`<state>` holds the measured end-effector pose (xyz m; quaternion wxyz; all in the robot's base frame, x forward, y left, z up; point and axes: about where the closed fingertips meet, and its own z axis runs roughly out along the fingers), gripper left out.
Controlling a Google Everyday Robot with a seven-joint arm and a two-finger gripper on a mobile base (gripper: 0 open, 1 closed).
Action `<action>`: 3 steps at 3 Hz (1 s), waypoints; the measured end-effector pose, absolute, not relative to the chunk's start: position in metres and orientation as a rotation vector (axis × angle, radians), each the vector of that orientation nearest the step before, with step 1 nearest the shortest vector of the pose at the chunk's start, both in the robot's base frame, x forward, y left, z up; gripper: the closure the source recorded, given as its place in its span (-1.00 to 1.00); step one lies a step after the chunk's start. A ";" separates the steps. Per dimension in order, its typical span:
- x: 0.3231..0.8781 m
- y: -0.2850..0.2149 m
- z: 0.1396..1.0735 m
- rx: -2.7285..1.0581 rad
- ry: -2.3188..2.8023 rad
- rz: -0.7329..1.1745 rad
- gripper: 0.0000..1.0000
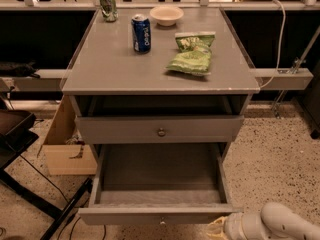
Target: Close middle drawer
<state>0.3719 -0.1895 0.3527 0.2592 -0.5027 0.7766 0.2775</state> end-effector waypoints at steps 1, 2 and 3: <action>0.384 -0.182 0.337 -1.327 2.076 0.780 1.00; 0.402 -0.178 0.330 -1.283 2.044 0.791 1.00; 0.413 -0.175 0.331 -1.266 2.024 0.793 1.00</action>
Offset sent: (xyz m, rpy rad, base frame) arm 0.0652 0.0152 -0.0348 0.1585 -0.0784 -0.0827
